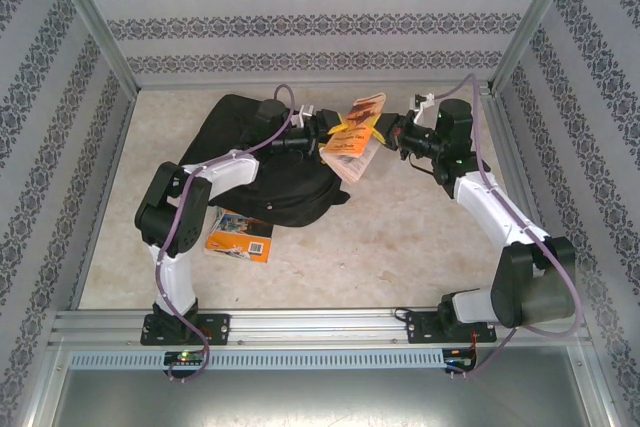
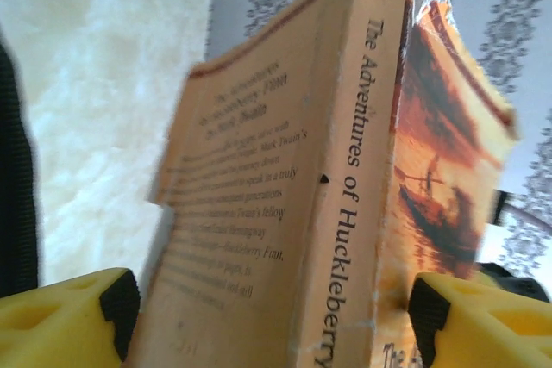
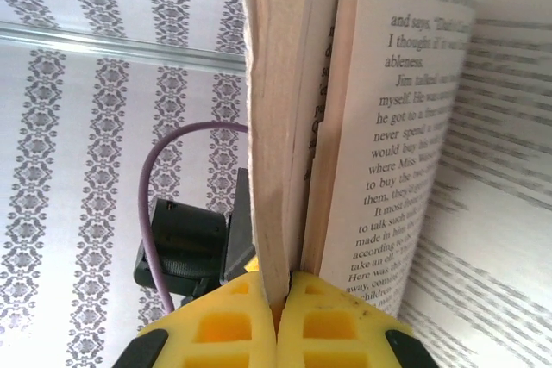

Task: Pack the student bag

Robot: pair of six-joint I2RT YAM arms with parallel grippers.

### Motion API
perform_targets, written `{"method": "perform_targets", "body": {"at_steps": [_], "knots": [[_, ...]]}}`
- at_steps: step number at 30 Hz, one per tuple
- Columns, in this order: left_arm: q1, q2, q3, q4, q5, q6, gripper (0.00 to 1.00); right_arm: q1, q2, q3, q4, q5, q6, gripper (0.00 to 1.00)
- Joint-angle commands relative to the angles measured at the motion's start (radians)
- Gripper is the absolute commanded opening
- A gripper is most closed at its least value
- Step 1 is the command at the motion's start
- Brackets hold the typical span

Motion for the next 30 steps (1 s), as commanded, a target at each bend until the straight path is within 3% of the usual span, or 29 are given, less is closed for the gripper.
{"method": "perform_targets", "body": {"at_steps": [1,7,15,18,23,25,30], "knots": [[0.008,-0.015,-0.018,0.278,-0.020,-0.192,0.77,0.018,0.016,-0.034,0.085,-0.015,0.016,0.00],[0.009,-0.034,-0.031,0.302,-0.024,-0.196,0.62,0.022,0.031,-0.076,-0.002,0.024,-0.063,0.00],[0.010,-0.098,-0.020,0.073,-0.003,0.020,0.32,0.032,0.041,-0.062,-0.059,0.033,-0.117,0.00],[0.009,-0.132,-0.018,-0.012,-0.014,0.104,0.20,0.032,0.012,-0.046,-0.122,0.062,-0.155,0.20],[0.009,-0.205,-0.043,-0.060,-0.132,0.153,0.02,0.056,-0.102,-0.046,-0.274,0.217,-0.209,0.66],[-0.001,-0.255,-0.074,-0.071,-0.263,0.176,0.00,0.094,-0.164,-0.074,-0.281,0.313,-0.172,0.83],[-0.060,-0.370,-0.184,0.012,-0.677,0.147,0.00,0.244,-0.258,-0.140,-0.206,0.540,-0.014,0.97]]}}
